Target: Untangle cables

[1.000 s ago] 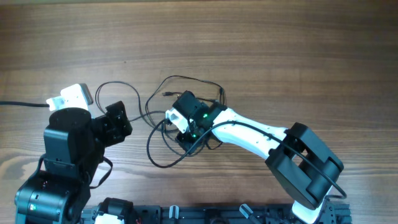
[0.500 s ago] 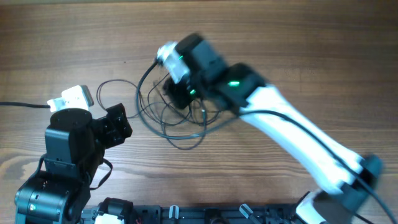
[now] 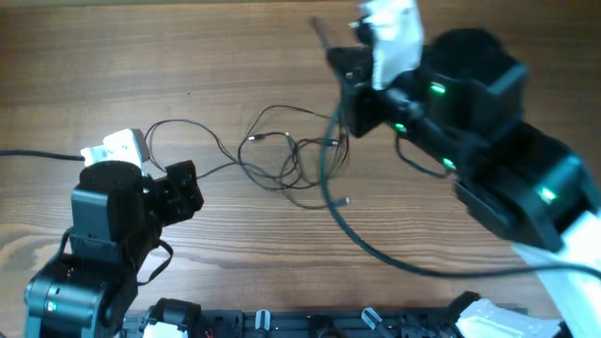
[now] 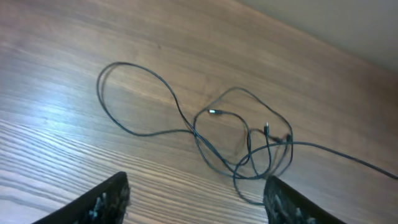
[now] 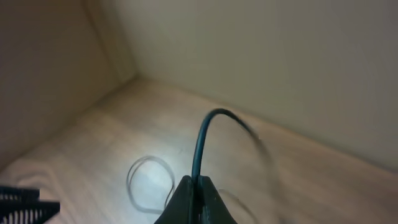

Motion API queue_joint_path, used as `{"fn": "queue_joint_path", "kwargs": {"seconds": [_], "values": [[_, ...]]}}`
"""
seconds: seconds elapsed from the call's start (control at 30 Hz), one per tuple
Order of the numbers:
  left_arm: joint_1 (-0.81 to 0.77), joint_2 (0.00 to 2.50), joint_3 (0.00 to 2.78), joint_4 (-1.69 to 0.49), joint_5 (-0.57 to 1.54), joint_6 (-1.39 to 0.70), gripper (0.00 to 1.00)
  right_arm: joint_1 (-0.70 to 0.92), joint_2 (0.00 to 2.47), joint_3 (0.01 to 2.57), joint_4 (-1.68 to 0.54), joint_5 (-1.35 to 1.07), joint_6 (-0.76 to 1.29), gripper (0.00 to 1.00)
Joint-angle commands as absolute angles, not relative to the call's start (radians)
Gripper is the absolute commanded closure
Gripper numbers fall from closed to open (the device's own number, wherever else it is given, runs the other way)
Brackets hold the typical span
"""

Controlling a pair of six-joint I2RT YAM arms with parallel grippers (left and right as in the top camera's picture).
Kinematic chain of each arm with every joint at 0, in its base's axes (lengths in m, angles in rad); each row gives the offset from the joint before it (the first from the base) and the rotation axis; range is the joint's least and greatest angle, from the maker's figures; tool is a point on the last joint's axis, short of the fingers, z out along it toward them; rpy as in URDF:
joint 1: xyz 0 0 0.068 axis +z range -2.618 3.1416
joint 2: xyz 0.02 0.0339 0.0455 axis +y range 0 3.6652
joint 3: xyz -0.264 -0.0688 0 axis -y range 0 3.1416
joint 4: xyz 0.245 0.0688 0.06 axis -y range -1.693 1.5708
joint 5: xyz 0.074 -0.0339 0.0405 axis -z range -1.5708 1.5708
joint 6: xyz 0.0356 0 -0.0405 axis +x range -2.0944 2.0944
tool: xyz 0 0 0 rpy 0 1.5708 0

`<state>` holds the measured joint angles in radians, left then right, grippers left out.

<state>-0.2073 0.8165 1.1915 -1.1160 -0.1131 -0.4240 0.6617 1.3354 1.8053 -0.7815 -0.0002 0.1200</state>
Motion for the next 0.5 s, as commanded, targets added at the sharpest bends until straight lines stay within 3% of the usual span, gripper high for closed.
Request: {"fn": "queue_joint_path", "kwargs": {"seconds": [0.0,0.23,0.37,0.47], "values": [[-0.207,0.848,1.200,-1.116,-0.025,-0.422,0.37,0.657,1.271,1.815,-0.764,0.110,0.131,0.96],[-0.207,0.932,1.175,-1.123,0.090,-0.343,0.46,0.657,1.203,1.815,-0.727,0.315,0.130,0.96],[-0.207,0.999,1.150,-1.122,0.119,-0.317,0.54,0.657,1.170,1.815,-0.697,0.641,0.233,0.96],[-0.207,1.037,1.140,-1.113,0.210,-0.257,0.55,0.657,1.158,1.815,-0.682,0.752,0.265,0.96]]}}
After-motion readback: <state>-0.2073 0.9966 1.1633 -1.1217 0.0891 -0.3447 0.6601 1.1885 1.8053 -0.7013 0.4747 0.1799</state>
